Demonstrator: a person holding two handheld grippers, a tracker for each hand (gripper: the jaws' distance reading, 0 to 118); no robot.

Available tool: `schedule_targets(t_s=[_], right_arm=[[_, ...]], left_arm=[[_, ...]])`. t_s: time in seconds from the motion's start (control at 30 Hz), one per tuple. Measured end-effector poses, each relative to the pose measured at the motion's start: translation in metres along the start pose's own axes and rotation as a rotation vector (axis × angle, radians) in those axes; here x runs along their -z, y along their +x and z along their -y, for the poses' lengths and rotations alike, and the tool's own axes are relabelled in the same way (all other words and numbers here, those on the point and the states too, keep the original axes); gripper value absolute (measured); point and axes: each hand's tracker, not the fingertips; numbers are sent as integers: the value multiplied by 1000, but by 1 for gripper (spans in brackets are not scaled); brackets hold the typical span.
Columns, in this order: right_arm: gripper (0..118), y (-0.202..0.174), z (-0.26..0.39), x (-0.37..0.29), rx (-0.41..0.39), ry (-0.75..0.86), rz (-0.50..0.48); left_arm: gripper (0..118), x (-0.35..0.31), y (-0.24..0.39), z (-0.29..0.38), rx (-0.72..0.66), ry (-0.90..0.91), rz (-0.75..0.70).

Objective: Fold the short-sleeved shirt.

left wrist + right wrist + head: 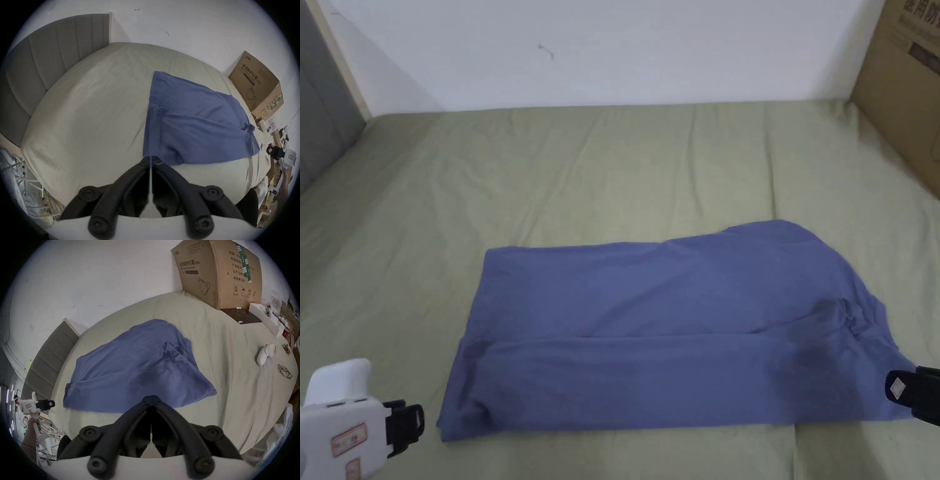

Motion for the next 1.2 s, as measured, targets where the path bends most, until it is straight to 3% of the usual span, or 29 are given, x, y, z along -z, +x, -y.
schedule_targets(t_s=[0.03,0.07,0.1,0.13,0.33,0.43,0.47,0.5,0.53,0.57,0.67,0.83,0.87,0.93,0.97,1.13,1.17,1.2], right_arm=[[0,-1,0,2,2,-4,-3],[0,-2,1,2,7,-6,-10],[0,-3,1,3,12,-9,-21],[0,-4,2,3,15,-13,-32],[0,-11,2,4,-33,-24,-40],[0,-10,2,5,-50,-26,-17],[0,-7,1,6,-47,-26,-13],[0,-5,0,6,-44,-25,-8],[0,-2,-1,5,-41,-22,-1],[0,1,-2,4,-35,-6,13],[0,15,-8,3,4,14,31],[1,60,-29,21,75,-8,105],[28,69,-34,29,95,-45,130],[100,88,-40,50,135,-130,160],[118,94,-41,58,145,-158,180],[114,109,-41,90,116,-287,200],[103,107,-40,97,106,-316,197],[84,106,-38,101,93,-339,199]], left_arm=[[28,6,-1,-1,-6,5,1],[75,14,-3,-4,-12,-1,-8],[107,26,-4,-6,-13,-32,-24],[118,37,-5,-7,-10,-53,-31],[115,94,-5,-4,5,-150,-112],[113,112,15,-1,103,-215,-166],[101,106,20,-4,125,-202,-161],[80,99,24,-7,114,-179,-122],[49,90,30,-10,120,-142,-91],[2,80,33,-9,129,-113,-67],[1,63,50,-10,156,-82,32],[1,54,62,-16,214,-98,-9],[1,54,62,-18,225,-96,-23],[1,54,61,-21,265,-87,-86],[1,52,58,-20,275,-87,-109],[1,52,43,-21,219,-111,-81],[1,53,43,-20,219,-114,-82],[1,54,44,-19,218,-120,-83]])
